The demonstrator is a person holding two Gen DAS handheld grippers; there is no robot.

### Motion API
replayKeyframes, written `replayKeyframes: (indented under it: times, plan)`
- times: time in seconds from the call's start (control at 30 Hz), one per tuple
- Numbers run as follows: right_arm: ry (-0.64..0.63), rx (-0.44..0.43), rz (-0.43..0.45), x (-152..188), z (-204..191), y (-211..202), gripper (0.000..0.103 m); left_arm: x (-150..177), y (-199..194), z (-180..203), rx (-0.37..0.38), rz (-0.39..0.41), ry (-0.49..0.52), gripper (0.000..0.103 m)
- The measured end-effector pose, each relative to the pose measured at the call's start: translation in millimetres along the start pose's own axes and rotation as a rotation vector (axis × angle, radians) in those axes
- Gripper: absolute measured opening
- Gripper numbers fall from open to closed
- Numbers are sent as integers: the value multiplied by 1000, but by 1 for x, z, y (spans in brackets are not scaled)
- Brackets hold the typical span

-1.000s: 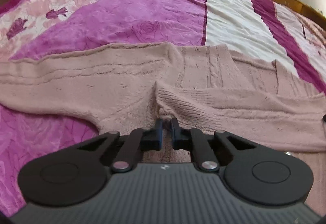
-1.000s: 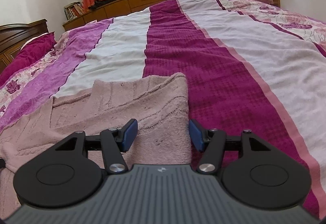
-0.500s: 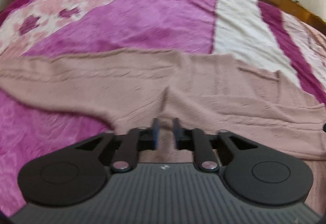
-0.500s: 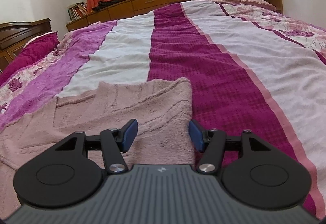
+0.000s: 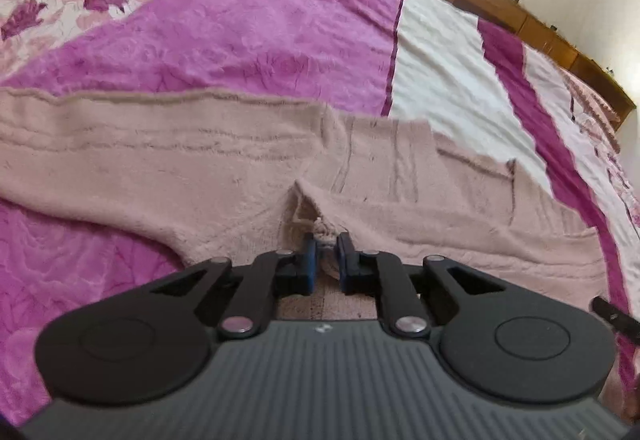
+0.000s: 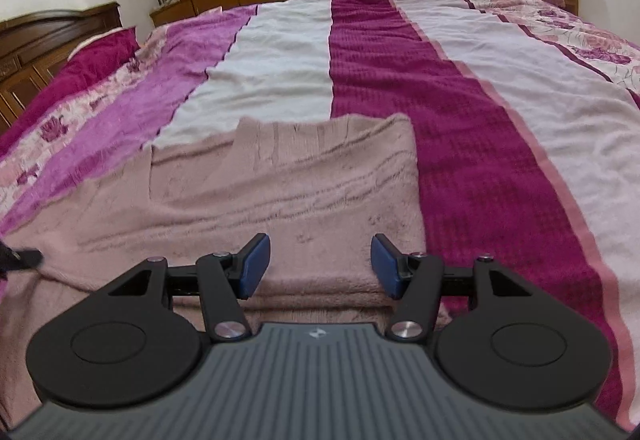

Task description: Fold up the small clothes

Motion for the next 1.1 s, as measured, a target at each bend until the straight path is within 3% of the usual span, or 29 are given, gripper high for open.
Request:
replayKeyframes:
  times: [0.17, 0.23, 0.33, 0.5, 0.6, 0.8, 0.87, 0.97, 1.1]
  plan:
    - [-62, 24, -3, 7, -4, 7, 65, 13, 12, -5, -85, -81, 95, 17]
    - [-79, 27, -1, 8, -5, 8, 66, 16, 12, -5, -98, -67, 111, 20]
    - [-92, 33, 0, 8, -7, 8, 67, 12, 5, 1, -132, -48, 154, 32]
    - [-90, 52, 7, 2, -7, -3, 67, 6, -15, 14, -127, 20, 212, 34]
    - [-100, 56, 21, 2, -8, -12, 67, 6, -15, 22, -100, 43, 226, 35]
    - [-105, 50, -14, 15, -2, -3, 68, 21, 12, 13, -122, -20, 214, 35]
    - [-103, 42, -12, 17, 0, 1, 69, 23, 13, 8, -135, -13, 209, 47]
    - [-116, 39, 0, 19, -1, 3, 70, 22, 11, 4, -132, -18, 190, 47]
    - [-87, 27, 1, 16, 0, 1, 73, 20, 1, 2, -168, -19, 188, 56]
Point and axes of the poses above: each gripper's, at about its wrist camera, not at the fingertips, and y roughly the way its jaws point, z to its right, x to its underside, the point moved 8 cm from there along y, roughly the way its jaws point, and after that the axes turned 4 degrees about x, right-handed, at the moved point
